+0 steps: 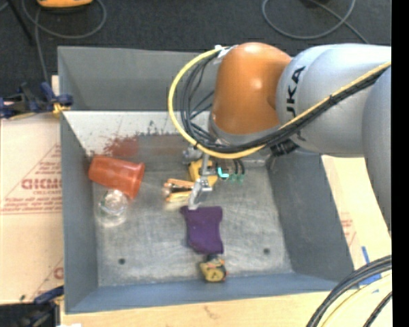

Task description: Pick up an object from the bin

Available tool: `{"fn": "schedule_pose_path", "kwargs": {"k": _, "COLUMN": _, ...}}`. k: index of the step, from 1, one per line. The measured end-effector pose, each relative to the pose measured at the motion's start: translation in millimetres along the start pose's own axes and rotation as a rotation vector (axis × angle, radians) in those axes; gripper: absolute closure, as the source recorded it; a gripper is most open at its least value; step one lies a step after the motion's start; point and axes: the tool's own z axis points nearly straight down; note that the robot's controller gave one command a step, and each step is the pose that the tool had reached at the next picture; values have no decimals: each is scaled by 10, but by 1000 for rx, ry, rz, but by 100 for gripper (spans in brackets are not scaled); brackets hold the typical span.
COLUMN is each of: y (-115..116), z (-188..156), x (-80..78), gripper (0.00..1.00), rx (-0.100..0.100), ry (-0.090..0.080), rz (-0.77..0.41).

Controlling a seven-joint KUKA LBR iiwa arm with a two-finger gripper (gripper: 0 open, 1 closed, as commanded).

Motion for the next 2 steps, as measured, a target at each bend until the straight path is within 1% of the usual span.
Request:
{"fn": "schedule_pose_path", "kwargs": {"k": 1, "y": -3, "z": -34, "x": -16, "gripper": 0, "rx": 0, "ry": -7, "rz": 1}}
{"fn": "schedule_pose_path", "kwargs": {"k": 2, "y": -37, "z": 321, "x": -160, "gripper": 0, "rx": 1, "ry": -15, "rz": -50}}
